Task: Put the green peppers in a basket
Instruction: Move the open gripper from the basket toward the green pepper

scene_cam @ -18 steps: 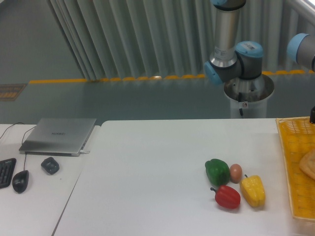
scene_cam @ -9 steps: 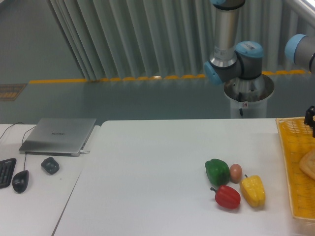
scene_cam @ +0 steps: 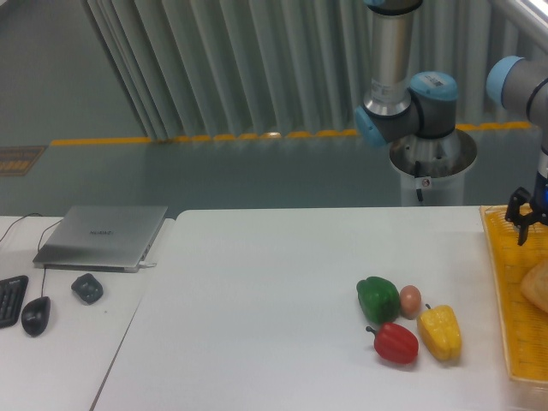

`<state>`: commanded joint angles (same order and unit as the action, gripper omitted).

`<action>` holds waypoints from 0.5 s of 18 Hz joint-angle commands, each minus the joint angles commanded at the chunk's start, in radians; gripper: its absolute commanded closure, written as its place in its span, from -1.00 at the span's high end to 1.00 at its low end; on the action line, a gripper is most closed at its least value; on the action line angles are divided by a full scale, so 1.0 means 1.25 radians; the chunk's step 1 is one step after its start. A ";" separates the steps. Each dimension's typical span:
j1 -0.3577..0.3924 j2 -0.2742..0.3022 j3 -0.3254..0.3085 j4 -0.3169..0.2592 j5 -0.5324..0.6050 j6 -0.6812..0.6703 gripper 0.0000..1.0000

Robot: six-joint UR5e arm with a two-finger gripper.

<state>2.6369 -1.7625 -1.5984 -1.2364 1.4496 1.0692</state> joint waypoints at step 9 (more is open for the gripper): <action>-0.096 0.000 0.011 0.009 -0.031 -0.248 1.00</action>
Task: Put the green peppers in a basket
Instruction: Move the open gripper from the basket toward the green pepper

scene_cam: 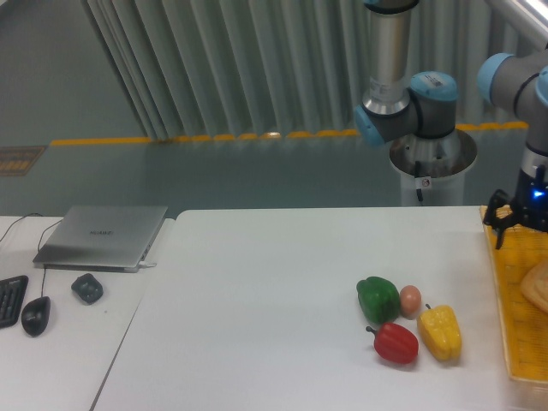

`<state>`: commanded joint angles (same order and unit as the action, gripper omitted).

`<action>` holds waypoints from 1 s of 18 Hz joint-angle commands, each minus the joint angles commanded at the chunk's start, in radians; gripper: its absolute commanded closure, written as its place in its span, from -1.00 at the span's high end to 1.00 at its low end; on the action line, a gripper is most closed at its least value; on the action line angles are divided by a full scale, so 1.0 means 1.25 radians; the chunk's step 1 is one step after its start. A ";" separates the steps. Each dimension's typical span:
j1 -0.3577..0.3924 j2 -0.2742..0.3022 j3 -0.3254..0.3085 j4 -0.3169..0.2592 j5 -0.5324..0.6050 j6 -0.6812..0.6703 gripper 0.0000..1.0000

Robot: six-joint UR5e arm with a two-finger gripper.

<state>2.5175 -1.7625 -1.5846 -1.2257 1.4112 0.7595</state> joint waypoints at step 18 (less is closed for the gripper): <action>-0.232 0.014 -0.097 0.038 0.142 -0.798 1.00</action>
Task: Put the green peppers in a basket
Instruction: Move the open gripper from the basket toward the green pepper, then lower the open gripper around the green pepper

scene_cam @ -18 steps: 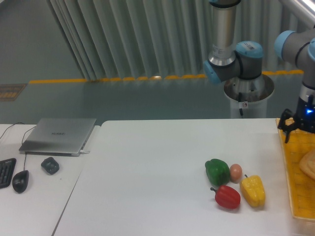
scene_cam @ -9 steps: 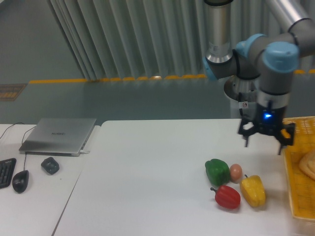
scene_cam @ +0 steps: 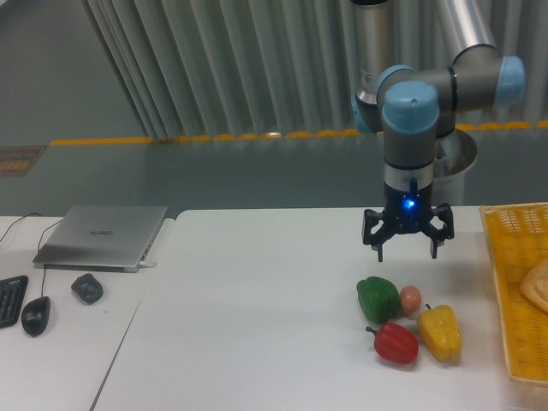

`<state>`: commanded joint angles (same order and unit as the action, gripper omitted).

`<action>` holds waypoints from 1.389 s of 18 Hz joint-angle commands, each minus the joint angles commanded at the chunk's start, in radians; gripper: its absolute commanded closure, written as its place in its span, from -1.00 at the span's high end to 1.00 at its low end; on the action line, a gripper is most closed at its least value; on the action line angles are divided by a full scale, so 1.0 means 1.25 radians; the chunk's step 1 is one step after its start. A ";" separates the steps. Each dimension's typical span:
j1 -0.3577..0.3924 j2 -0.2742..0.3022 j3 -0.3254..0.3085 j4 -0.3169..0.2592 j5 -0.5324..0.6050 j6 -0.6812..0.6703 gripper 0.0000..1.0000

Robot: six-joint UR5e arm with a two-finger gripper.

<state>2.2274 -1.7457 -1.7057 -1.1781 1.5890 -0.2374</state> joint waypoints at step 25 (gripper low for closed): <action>-0.068 -0.103 0.051 -0.015 -0.026 -0.055 1.00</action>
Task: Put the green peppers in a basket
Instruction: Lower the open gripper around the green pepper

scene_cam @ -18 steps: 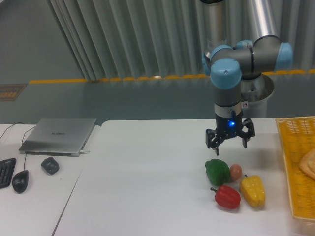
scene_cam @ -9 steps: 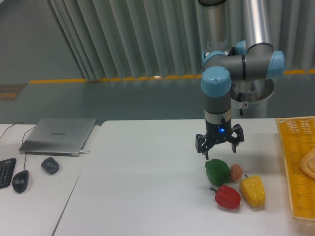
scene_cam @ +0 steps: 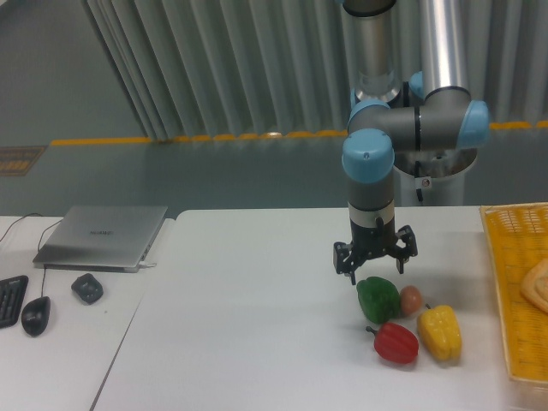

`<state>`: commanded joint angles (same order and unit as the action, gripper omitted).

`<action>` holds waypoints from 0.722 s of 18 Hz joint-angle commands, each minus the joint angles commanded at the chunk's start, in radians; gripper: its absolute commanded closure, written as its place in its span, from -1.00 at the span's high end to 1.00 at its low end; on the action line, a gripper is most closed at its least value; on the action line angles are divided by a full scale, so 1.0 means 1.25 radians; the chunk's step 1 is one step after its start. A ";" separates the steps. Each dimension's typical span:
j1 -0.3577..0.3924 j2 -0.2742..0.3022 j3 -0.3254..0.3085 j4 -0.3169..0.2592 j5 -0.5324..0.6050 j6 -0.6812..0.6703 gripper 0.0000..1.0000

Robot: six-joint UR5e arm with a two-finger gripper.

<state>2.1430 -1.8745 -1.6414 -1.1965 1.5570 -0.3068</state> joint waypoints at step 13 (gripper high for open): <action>-0.002 -0.043 0.001 0.006 0.001 0.005 1.00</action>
<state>2.1399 -1.9282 -1.6398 -1.1888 1.5585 -0.3007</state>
